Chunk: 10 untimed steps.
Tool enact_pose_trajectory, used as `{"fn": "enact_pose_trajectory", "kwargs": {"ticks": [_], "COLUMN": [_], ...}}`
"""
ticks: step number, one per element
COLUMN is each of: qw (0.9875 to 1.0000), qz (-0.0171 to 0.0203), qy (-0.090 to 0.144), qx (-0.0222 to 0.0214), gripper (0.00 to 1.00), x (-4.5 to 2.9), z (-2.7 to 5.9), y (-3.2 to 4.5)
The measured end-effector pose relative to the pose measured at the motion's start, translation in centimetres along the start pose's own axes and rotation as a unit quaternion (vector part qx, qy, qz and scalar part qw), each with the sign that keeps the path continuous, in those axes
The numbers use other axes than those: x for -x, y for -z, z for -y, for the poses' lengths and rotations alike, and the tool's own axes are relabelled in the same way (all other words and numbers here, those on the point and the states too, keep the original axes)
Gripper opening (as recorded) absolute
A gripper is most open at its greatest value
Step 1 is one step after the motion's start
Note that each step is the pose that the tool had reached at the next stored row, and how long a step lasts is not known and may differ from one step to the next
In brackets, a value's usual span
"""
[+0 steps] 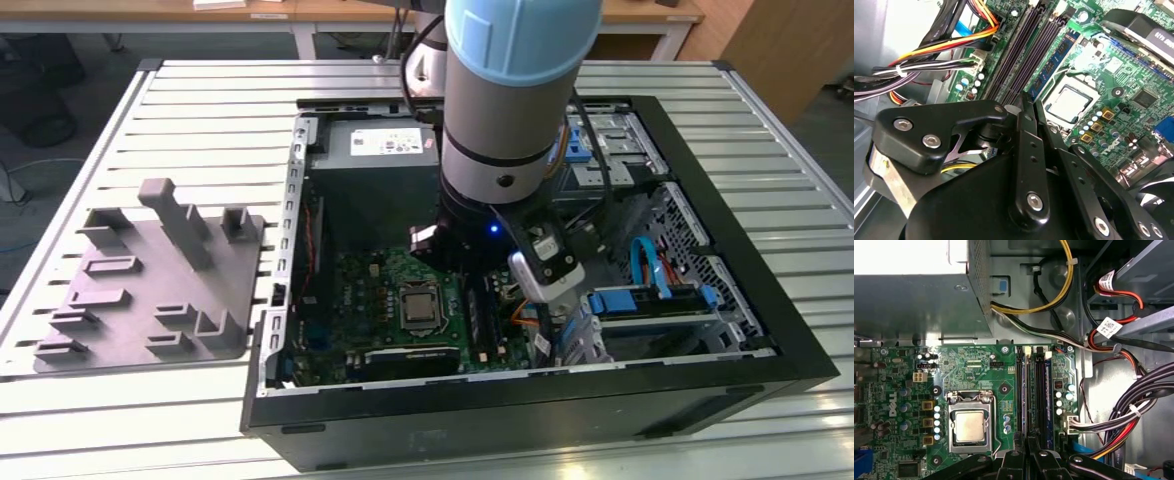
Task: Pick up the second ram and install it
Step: 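Insert the second ram into the second slot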
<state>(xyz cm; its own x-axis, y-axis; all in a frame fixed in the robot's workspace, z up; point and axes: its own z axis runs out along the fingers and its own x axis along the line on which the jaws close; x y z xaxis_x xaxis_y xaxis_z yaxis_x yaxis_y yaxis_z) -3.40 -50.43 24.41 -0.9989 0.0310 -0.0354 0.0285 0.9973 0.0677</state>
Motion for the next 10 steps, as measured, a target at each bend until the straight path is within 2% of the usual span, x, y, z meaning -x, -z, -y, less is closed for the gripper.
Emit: {"fn": "enact_pose_trajectory", "kwargs": {"ticks": [10], "qw": [1.0], "qz": [0.0001], "qy": [0.0], "qx": [-0.0019], "gripper": [0.14], "x": [0.01], "z": [0.36], "y": [-0.1]}}
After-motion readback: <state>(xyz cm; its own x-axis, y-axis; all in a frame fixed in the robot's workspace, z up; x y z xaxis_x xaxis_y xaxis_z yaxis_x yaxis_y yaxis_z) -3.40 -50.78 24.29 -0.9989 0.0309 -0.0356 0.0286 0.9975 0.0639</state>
